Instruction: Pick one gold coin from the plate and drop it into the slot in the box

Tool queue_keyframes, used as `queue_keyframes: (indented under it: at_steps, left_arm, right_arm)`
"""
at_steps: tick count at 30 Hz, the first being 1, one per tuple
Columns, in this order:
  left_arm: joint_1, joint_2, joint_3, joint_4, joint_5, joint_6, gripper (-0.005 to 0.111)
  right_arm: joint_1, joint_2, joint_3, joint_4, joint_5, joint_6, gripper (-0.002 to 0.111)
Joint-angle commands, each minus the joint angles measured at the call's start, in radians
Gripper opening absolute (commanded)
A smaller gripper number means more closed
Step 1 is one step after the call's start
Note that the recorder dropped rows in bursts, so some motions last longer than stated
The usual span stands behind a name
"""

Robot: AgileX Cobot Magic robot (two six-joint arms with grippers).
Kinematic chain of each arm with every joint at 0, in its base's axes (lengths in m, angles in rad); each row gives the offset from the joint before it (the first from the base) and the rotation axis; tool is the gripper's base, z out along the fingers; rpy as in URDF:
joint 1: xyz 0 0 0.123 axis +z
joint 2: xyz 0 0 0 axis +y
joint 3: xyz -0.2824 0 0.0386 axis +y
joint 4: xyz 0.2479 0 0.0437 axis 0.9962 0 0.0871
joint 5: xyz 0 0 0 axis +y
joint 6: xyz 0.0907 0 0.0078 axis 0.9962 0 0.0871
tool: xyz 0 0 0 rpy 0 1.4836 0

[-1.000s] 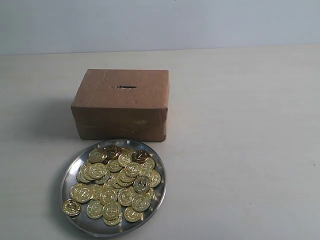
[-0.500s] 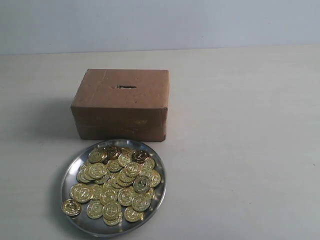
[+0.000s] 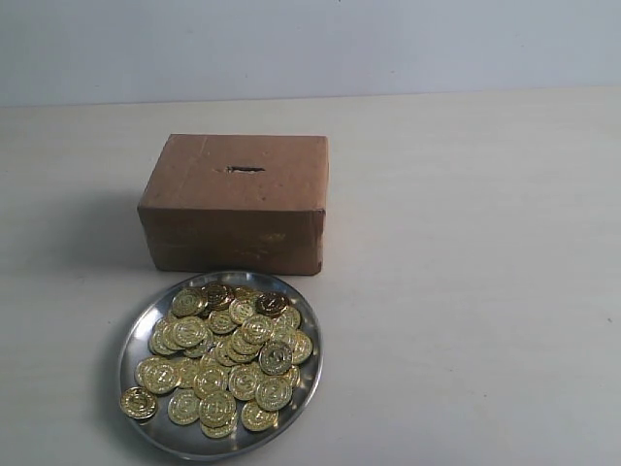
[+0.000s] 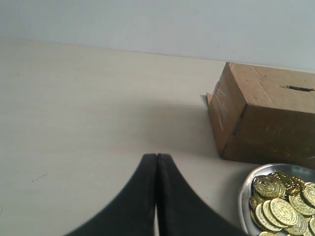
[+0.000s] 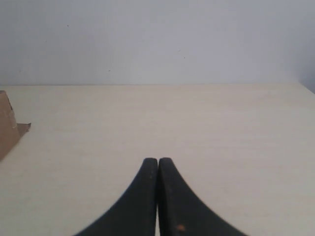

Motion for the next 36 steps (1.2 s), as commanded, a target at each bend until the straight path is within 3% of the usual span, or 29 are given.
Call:
queue_keyframes:
  at_steps: [1,5,10,16,21,36]
  left_arm:
    - [0.002,-0.006,0.003,0.006,-0.005,0.004,0.0]
    - [0.002,-0.006,0.003,-0.002,-0.007,0.031,0.0]
    - [0.002,-0.006,0.003,-0.147,-0.013,0.235,0.0]
    - [0.005,-0.006,0.003,-0.183,-0.013,0.243,0.0]
    - [0.073,-0.006,0.003,-0.195,-0.011,0.244,0.0]
    - [0.073,-0.006,0.003,-0.236,-0.011,0.296,0.0]
  right_arm:
    - [-0.006,-0.006,0.005,-0.009,-0.003,0.001,0.0]
    - [-0.006,-0.006,0.005,-0.009,-0.003,0.001,0.0]
    - [-0.006,-0.006,0.005,-0.009,-0.003,0.001,0.0]
    - [-0.006,-0.006,0.005,-0.009,-0.003,0.003,0.0]
    - [-0.006,-0.006,0.005,-0.009,-0.003,0.001,0.0]
    - [-0.006,-0.006,0.005,-0.009,-0.003,0.003,0.0]
